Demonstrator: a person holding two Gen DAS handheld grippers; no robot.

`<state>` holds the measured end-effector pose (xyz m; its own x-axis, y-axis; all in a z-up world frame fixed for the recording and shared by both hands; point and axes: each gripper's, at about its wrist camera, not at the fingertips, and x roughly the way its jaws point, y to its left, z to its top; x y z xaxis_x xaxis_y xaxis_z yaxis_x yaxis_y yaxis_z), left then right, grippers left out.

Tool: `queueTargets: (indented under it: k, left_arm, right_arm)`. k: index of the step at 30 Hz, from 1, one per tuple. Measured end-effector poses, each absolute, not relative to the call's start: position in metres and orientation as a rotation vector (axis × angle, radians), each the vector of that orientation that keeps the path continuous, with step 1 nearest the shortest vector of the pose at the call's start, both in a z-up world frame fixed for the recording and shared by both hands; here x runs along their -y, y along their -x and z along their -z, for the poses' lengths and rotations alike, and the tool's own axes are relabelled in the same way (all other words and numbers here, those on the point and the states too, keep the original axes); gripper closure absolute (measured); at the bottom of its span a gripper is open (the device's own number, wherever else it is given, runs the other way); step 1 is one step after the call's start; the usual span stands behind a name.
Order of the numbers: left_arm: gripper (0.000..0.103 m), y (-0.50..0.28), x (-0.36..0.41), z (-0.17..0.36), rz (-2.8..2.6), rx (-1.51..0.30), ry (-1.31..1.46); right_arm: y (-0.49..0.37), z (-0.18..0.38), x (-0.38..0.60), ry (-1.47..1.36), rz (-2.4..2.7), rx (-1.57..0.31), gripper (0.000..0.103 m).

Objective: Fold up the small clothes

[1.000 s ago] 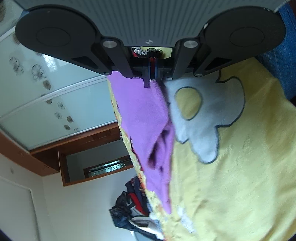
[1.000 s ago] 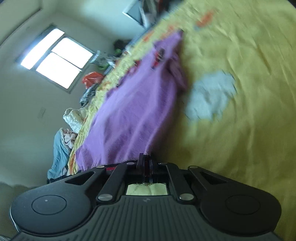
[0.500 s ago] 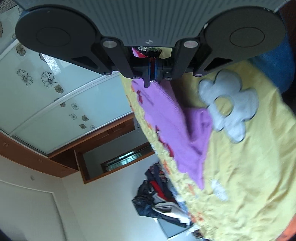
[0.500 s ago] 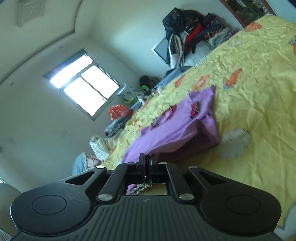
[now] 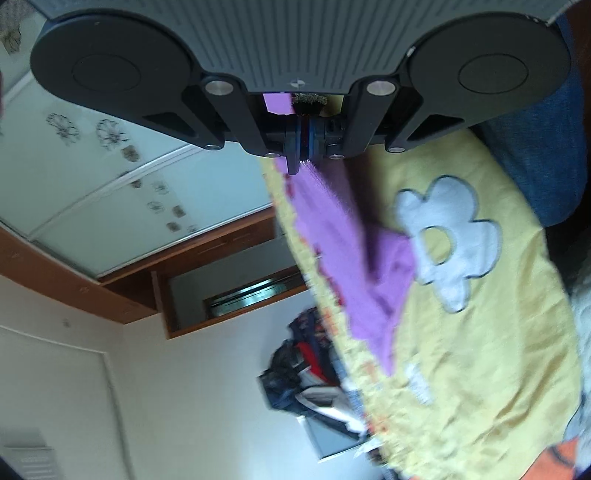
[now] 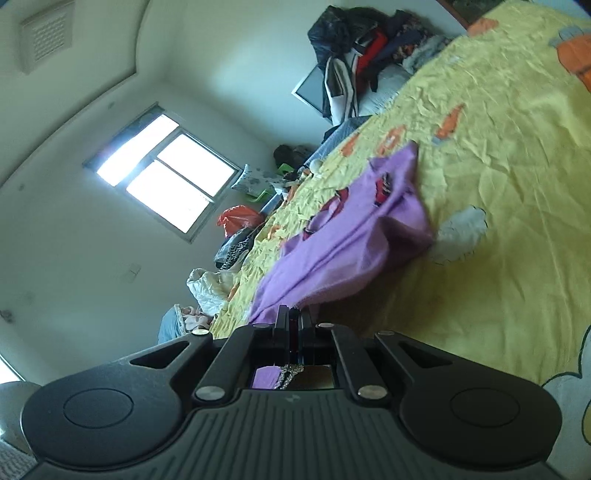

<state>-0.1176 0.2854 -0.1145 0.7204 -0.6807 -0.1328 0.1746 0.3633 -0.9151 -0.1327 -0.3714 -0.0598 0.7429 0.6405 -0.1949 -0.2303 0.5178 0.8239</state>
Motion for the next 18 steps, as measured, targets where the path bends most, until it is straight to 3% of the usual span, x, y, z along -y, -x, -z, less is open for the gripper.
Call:
queueTargets:
  k: [5,18]
  left_arm:
    - [0.101,0.138,-0.283,0.095,0.577,-0.521,1.066]
    - [0.101,0.167,-0.286,0.103,0.517,-0.529,1.173]
  right_arm:
    - [0.141,0.045,0.379,-0.899,-0.556,-0.499,0.099]
    - [0.155,0.043,0.381,-0.969,-0.547,-0.527,0.099]
